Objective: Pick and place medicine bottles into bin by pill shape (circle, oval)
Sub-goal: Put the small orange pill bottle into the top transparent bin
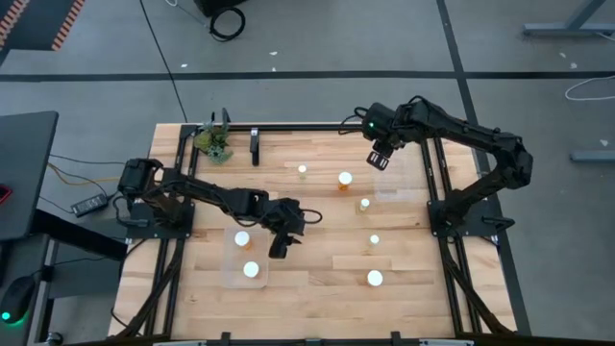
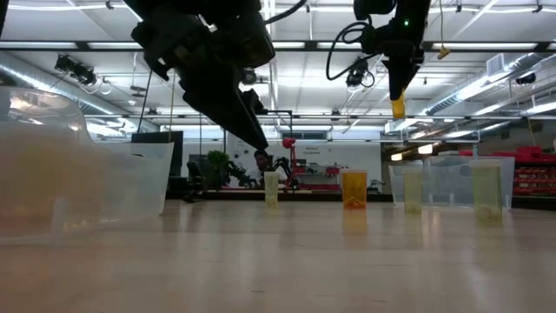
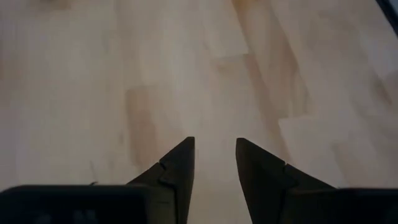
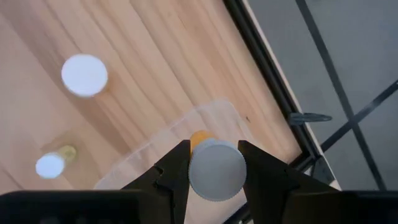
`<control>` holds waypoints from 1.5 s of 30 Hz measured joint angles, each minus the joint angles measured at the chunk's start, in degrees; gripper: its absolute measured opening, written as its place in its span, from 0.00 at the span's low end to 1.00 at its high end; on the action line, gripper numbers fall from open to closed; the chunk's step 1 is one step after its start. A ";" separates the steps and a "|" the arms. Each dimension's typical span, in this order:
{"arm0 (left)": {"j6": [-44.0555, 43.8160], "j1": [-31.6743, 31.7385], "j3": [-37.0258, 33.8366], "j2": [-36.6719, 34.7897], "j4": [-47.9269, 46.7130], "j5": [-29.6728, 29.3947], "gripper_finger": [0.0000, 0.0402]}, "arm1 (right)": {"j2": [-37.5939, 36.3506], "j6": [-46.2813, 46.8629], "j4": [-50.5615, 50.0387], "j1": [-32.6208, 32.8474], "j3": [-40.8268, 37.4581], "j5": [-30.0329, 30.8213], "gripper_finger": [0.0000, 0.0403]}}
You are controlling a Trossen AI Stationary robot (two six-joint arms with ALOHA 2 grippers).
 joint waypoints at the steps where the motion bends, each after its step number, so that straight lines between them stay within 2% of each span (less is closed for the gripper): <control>1: 0.00 -0.46 -0.01 0.00 -0.02 -0.01 0.31 | -0.02 -0.60 1.04 -0.59 -0.78 -0.65 0.34; 13: -0.04 -2.49 -0.01 0.00 -0.37 -0.34 0.29 | 0.02 -6.69 14.90 -9.41 -18.88 -6.45 0.34; 21: 0.03 -2.39 -0.01 0.00 -0.40 -0.39 0.30 | 0.02 -8.61 24.43 -15.98 -27.33 -11.27 0.34; 27: 0.07 -2.39 -0.01 0.00 -1.46 -0.39 0.29 | 0.02 -8.67 29.84 -17.89 -32.53 -13.94 0.34; 39: 0.39 -2.39 -0.01 0.00 -1.44 -0.41 0.28 | 0.02 -8.32 32.40 -17.89 -34.93 -14.04 0.34; 45: 0.06 -2.39 -0.01 0.00 -1.69 -0.40 0.28 | 0.02 -7.77 32.36 -17.89 -34.99 -14.16 0.41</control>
